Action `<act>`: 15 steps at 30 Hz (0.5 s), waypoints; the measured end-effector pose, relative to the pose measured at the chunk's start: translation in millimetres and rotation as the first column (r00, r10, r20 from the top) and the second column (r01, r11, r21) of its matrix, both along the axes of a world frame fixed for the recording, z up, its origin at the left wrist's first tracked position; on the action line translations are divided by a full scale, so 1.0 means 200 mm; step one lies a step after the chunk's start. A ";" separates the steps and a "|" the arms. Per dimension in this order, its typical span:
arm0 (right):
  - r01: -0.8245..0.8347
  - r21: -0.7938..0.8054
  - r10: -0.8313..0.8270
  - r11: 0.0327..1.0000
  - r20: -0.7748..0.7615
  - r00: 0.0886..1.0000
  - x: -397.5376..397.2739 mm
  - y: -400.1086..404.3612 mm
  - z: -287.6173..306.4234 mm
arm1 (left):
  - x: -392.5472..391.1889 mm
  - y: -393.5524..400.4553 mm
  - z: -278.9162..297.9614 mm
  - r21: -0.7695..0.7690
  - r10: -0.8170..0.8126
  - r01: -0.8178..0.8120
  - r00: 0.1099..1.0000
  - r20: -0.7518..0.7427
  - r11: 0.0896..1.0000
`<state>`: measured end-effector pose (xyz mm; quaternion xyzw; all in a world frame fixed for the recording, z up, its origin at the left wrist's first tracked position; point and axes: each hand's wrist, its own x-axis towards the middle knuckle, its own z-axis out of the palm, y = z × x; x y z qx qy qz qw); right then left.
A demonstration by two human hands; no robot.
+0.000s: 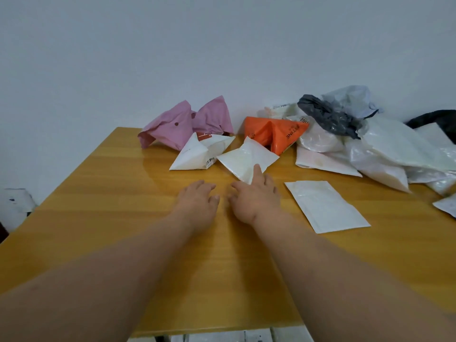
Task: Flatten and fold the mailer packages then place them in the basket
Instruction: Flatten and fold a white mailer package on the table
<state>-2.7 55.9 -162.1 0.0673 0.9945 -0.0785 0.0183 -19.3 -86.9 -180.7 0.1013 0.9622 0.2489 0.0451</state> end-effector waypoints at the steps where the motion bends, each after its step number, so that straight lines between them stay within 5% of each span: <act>1: 0.003 0.012 -0.004 1.000 0.013 1.000 -0.04 0.00 -0.01 | -0.03 0.00 -0.03 0.017 0.013 -0.013 1.000 0.017 1.000; 8: 0.021 -0.007 -0.020 1.000 0.103 0.994 -0.18 0.00 -0.08 | -0.16 0.00 -0.09 0.084 0.093 -0.099 0.993 0.078 0.992; 15: -0.016 -0.054 0.011 0.998 -0.098 0.995 -0.09 0.02 -0.11 | -0.09 0.00 -0.05 0.248 0.144 -0.169 0.983 0.113 0.954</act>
